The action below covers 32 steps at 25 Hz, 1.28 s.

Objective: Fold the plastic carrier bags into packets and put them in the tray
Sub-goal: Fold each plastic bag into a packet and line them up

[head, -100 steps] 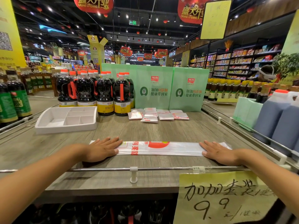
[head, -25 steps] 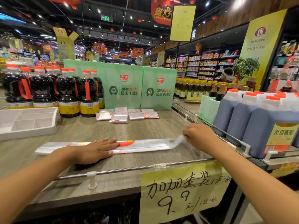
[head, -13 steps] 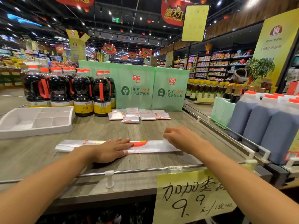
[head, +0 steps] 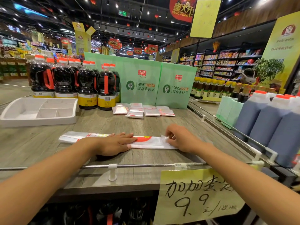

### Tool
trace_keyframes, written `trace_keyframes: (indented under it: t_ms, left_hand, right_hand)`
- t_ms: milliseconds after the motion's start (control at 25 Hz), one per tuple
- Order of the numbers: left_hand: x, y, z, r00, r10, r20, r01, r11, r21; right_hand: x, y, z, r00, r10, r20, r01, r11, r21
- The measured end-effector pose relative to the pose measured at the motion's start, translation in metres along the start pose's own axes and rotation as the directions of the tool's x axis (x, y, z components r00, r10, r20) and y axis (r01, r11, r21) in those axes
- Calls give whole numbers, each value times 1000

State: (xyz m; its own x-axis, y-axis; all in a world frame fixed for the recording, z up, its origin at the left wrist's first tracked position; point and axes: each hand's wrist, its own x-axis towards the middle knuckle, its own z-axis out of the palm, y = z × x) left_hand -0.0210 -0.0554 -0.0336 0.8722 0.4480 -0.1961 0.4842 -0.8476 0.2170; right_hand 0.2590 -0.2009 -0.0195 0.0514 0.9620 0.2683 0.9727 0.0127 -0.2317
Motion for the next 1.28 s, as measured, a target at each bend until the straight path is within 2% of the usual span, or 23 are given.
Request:
trace_keyframes:
  t_ms: [120, 320, 440, 640, 840, 1040, 1280]
  left_hand:
    - [-1, 1, 0, 1000, -2, -5, 2, 1000, -7]
    - [-2, 2, -1, 1000, -1, 0, 1, 1000, -22]
    - [-2, 3, -2, 1000, -2, 1, 2, 1000, -22]
    - [-4, 4, -3, 1000, -9, 10, 9, 1000, -10]
    - [-6, 4, -2, 999, -6, 35, 4, 999, 44]
    - [-5, 3, -1, 999, -13, 48, 10, 998, 56]
    - [-1, -7, -1, 994, -79, 70, 73, 993, 91]
  right_hand:
    - [-2, 6, 1, 999, 32, -1, -32, 999, 35]
    - [-10, 8, -3, 995, 103, -1, -100, 970, 221]
    - [-16, 13, -6, 991, 118, 57, -129, 953, 275]
    - [-26, 17, -14, 953, 62, 296, -128, 970, 207]
    - [-30, 19, -12, 863, -1, 505, -32, 998, 57]
    - [-28, 17, -9, 838, 7, 546, 21, 999, -45]
    - [-27, 17, -11, 817, 20, 576, 34, 996, -82]
